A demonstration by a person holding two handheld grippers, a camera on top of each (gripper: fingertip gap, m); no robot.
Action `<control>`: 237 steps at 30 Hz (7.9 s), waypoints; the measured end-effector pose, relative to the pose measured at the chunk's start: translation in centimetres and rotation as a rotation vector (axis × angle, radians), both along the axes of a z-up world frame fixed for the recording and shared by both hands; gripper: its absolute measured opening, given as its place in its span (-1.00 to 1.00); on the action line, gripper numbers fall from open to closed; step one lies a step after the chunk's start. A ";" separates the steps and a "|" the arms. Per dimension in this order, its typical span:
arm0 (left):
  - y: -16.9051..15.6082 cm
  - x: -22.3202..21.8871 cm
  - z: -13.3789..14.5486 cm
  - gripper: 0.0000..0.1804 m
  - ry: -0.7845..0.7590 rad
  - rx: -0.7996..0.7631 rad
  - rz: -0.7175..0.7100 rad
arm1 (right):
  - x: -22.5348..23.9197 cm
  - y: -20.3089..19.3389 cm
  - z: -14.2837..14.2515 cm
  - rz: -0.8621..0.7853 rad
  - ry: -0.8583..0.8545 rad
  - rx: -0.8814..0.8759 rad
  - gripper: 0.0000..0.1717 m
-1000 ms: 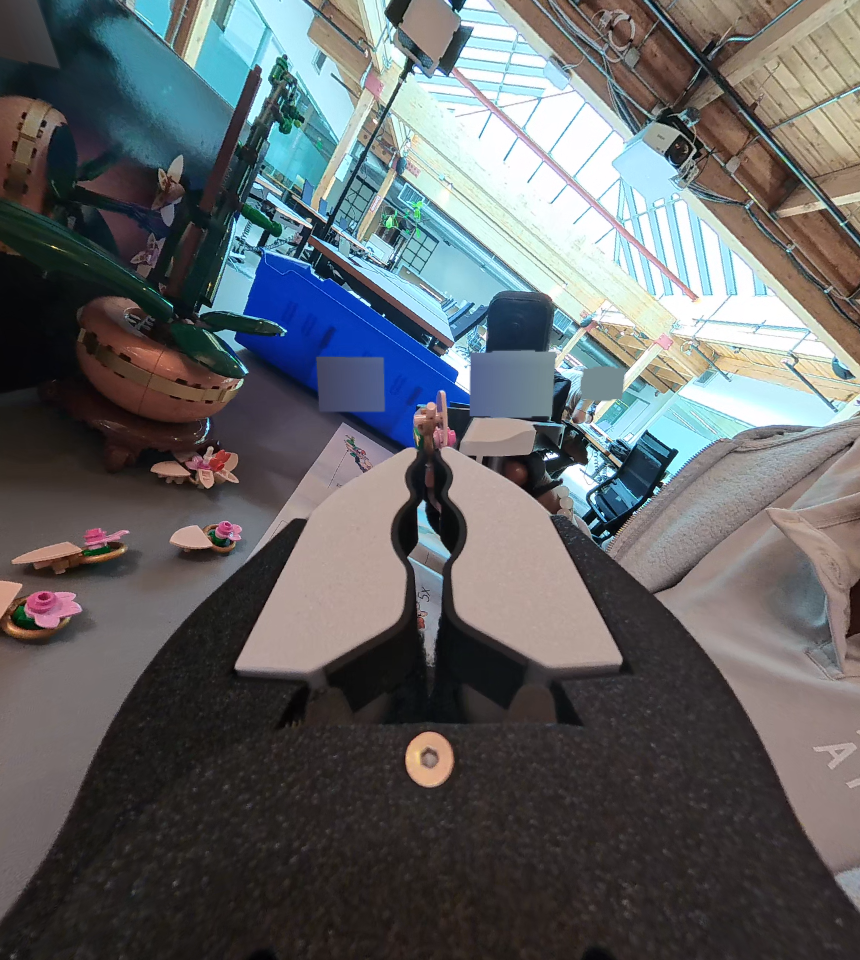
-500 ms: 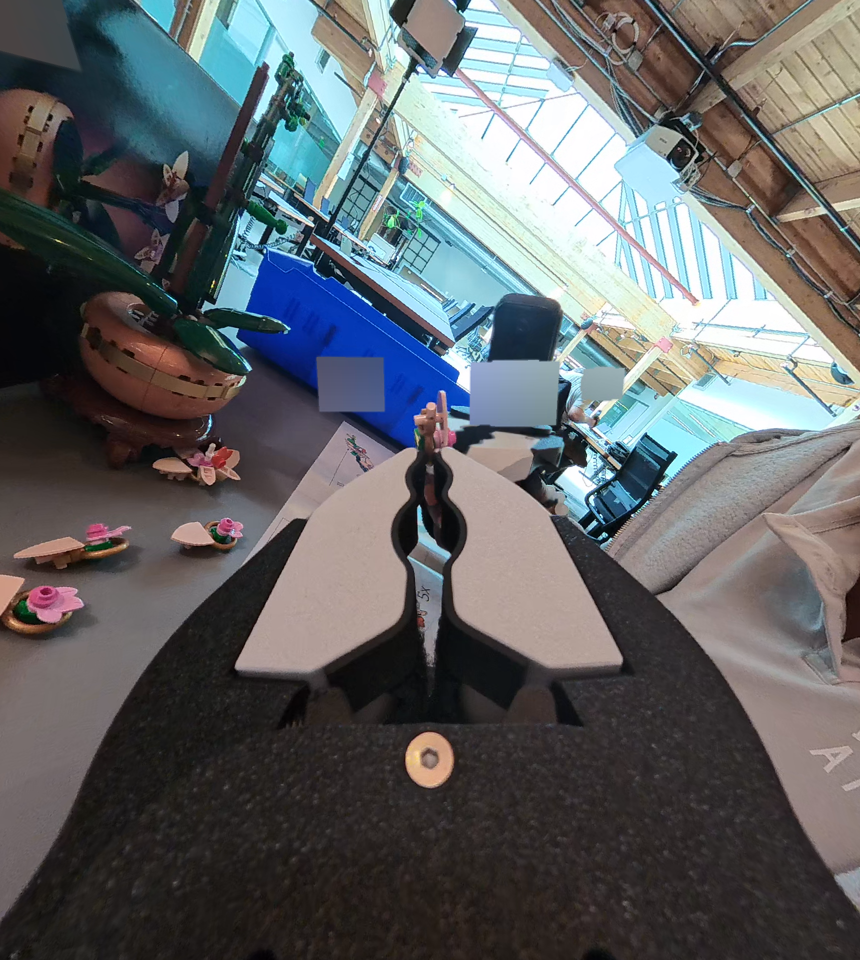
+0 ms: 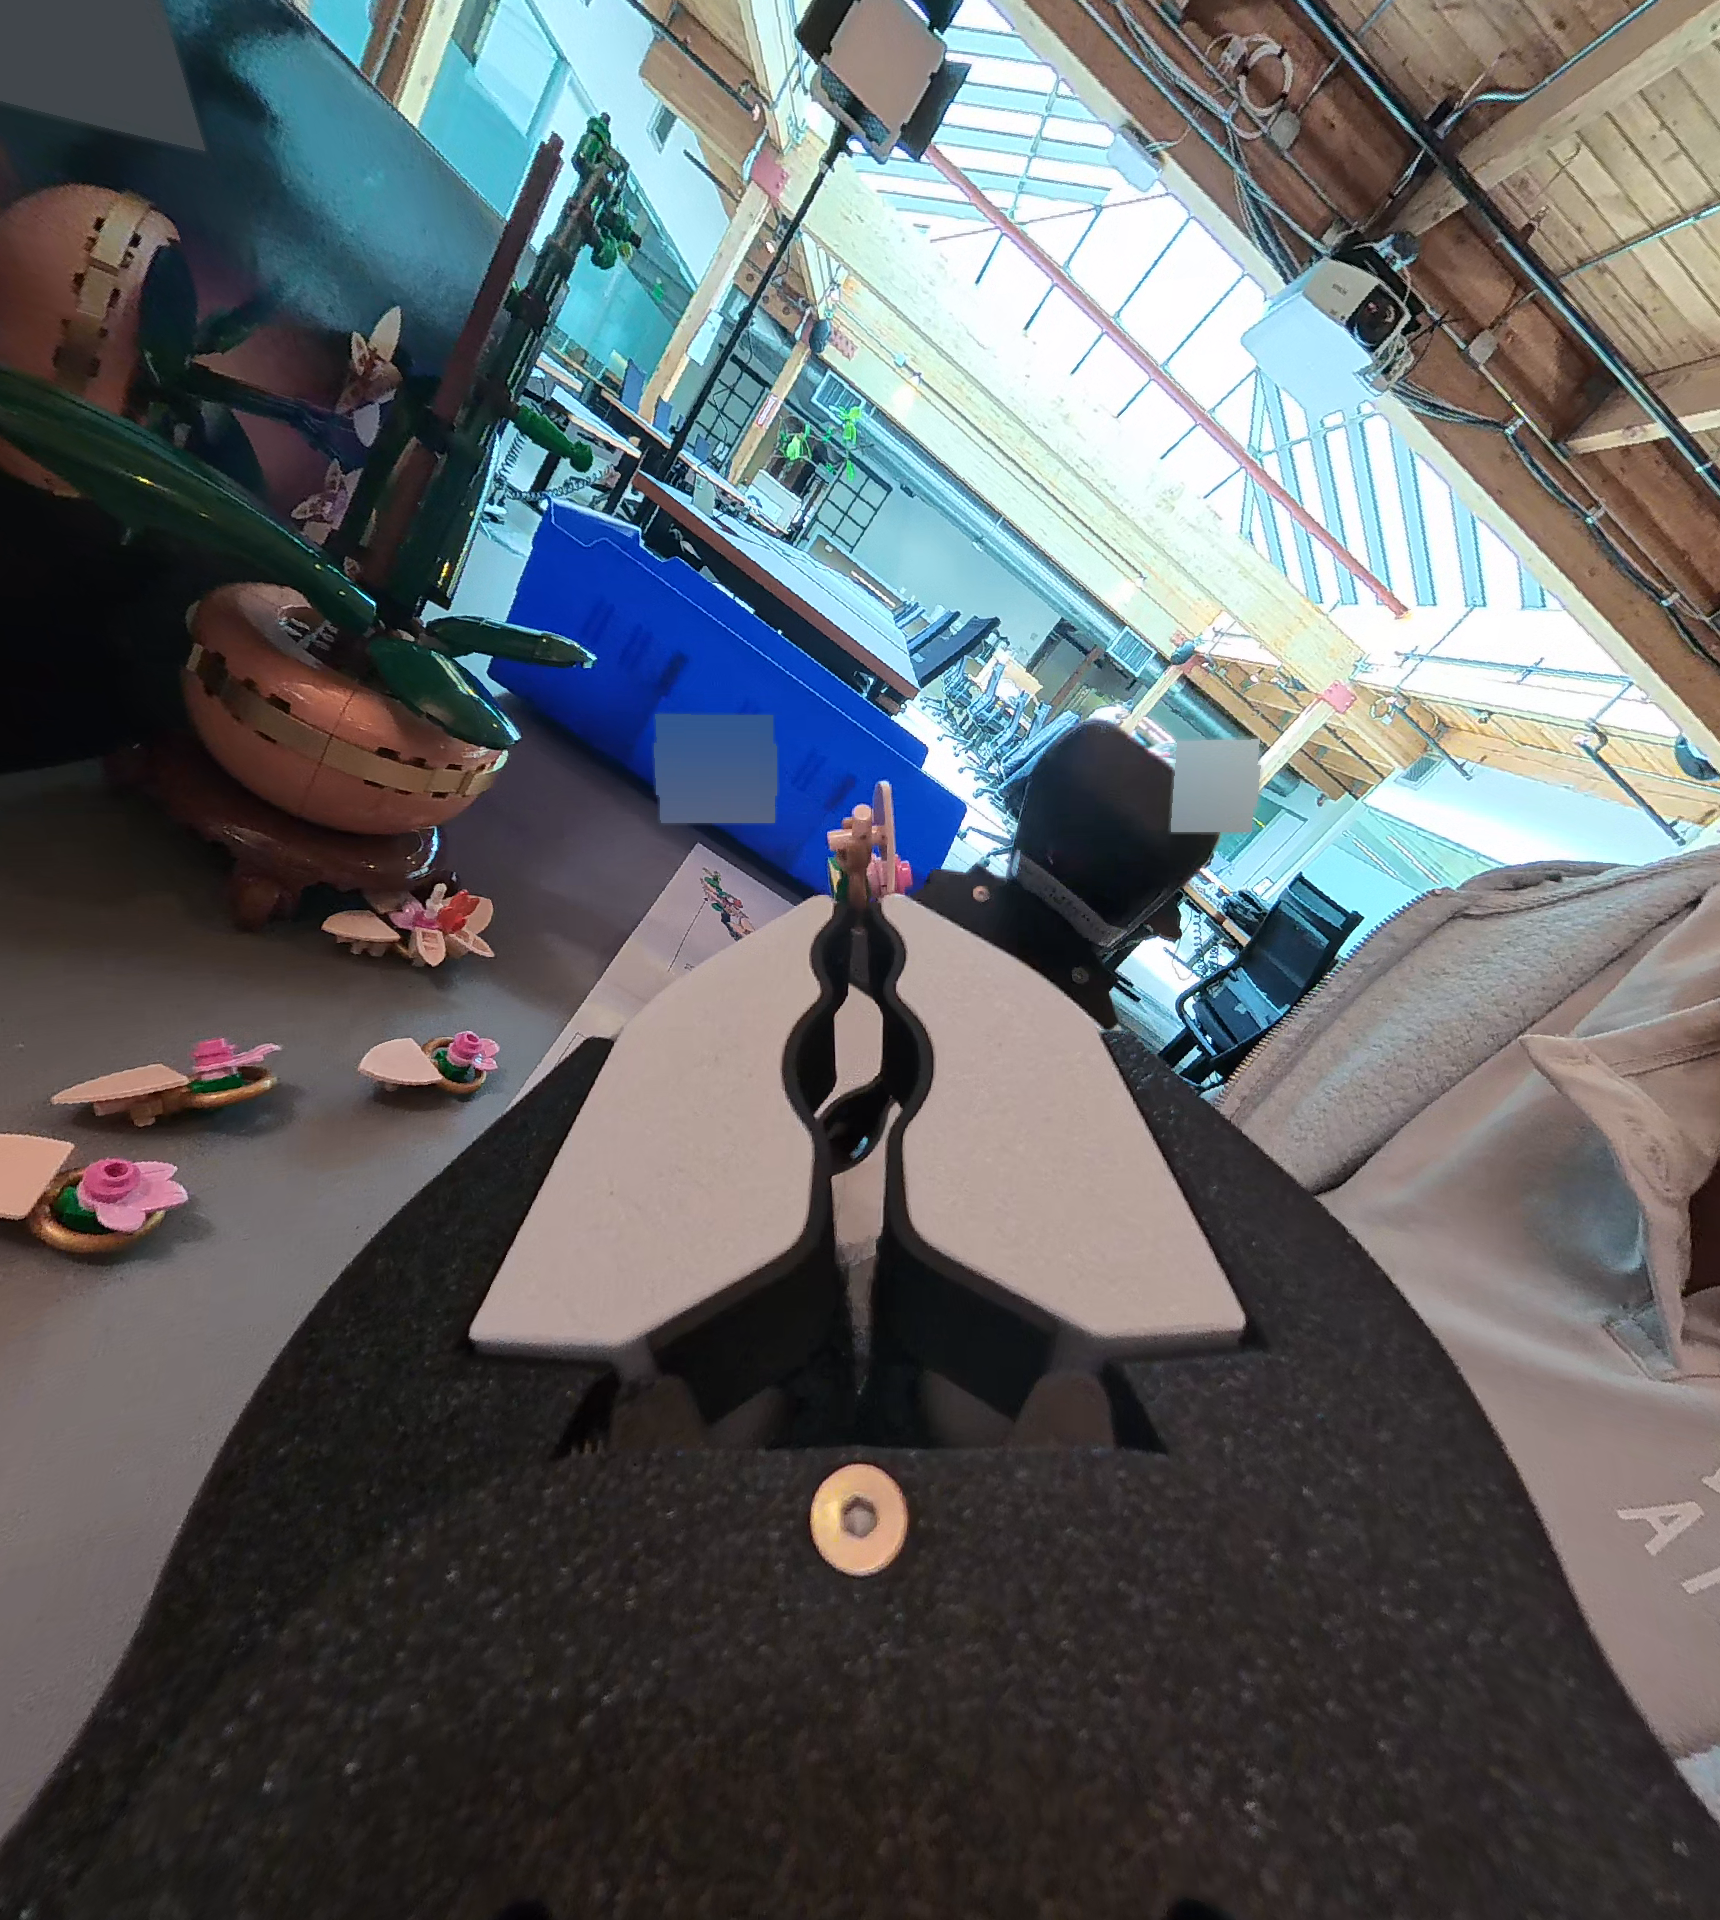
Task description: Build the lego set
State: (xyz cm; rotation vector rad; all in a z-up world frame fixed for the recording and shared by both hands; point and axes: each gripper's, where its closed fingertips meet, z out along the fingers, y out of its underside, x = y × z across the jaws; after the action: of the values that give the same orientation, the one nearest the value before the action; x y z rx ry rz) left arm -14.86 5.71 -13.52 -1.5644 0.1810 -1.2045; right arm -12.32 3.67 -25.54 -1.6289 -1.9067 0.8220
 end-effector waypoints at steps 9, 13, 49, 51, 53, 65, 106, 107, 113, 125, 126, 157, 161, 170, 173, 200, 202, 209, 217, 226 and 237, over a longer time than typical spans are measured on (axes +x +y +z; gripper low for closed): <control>0.0 0.0 0.0 -0.97 0.001 -0.002 0.000 | 0.3 0.2 -0.8 -0.006 -0.054 0.008 -1.00; 0.0 0.0 -0.1 -0.97 0.001 -0.004 0.002 | 0.3 0.2 -0.8 -0.002 -0.055 0.010 -1.00; 0.0 0.0 -0.1 -0.98 0.003 -0.006 -0.002 | -0.2 0.6 -0.8 -0.029 -0.033 0.041 -0.99; 0.0 0.0 -0.1 -0.98 0.004 -0.006 -0.003 | -0.2 0.6 -0.8 -0.030 -0.030 0.039 -0.99; 0.0 0.0 -0.2 -0.97 0.005 -0.007 -0.003 | -0.2 0.6 -0.8 -0.032 -0.027 0.037 -0.99; 0.0 0.0 -0.2 -0.98 0.005 -0.008 0.001 | -0.2 0.6 -0.8 -0.035 -0.019 0.038 -1.00; 1.4 -2.7 -3.0 -0.97 0.068 -0.129 0.147 | 4.7 13.4 1.9 -0.174 0.112 -0.006 -0.60; 1.4 -2.6 -3.0 -0.97 0.068 -0.129 0.144 | 4.3 13.5 1.6 -0.186 0.088 -0.026 -0.60; 1.2 -2.4 -2.9 -0.97 0.052 -0.129 0.120 | 2.4 14.8 0.3 -0.205 0.035 -0.007 -0.62; 0.9 -1.7 -3.2 -0.97 0.043 -0.145 0.081 | 2.0 14.8 0.0 -0.154 0.030 0.117 -0.76; 0.9 -1.6 -3.3 -0.97 0.045 -0.146 0.080 | 2.0 14.7 -0.1 -0.146 0.025 0.129 -0.79; 0.6 -0.8 -3.6 -0.97 0.042 -0.168 0.033 | 1.2 13.4 -0.3 -0.126 0.013 -0.064 -0.84; 0.5 -0.7 -3.7 -0.97 0.039 -0.172 0.024 | 1.7 12.6 -0.2 -0.017 -0.007 -0.024 -0.84; 0.5 -0.4 -3.9 -0.97 0.048 -0.183 0.012 | 2.6 12.5 -0.5 0.129 -0.067 0.046 -0.84; 0.5 -0.4 -3.9 -0.97 0.048 -0.184 0.011 | 2.7 12.7 -0.4 0.140 -0.076 0.055 -0.84; 0.5 -0.4 -4.0 -0.97 0.052 -0.186 0.013 | 2.7 8.8 7.2 0.034 0.372 -0.168 -0.68; 0.5 -0.4 -3.9 -0.97 0.050 -0.184 0.016 | 2.3 7.3 8.0 0.077 0.423 -0.195 -0.66; 0.5 -0.4 -3.6 -0.97 0.037 -0.171 0.020 | 0.9 4.6 10.1 0.102 0.566 -0.342 -0.47; 0.7 -1.0 -3.0 -0.97 -0.009 -0.154 0.045 | 1.5 5.4 11.7 0.071 0.722 -0.183 -0.01; 0.2 -0.8 -0.5 -0.97 -0.121 -0.044 0.017 | 0.2 4.1 11.5 -0.004 0.716 -0.461 -0.67; -0.7 1.2 -0.5 -0.97 -0.068 -0.022 -0.087 | -1.6 2.5 11.6 0.029 0.561 -0.918 -0.90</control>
State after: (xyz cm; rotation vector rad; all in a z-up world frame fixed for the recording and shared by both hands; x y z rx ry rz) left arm -13.68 4.97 -14.02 -1.5454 0.1935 -1.3304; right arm -13.93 6.15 -13.95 -1.5409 -1.1898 2.1095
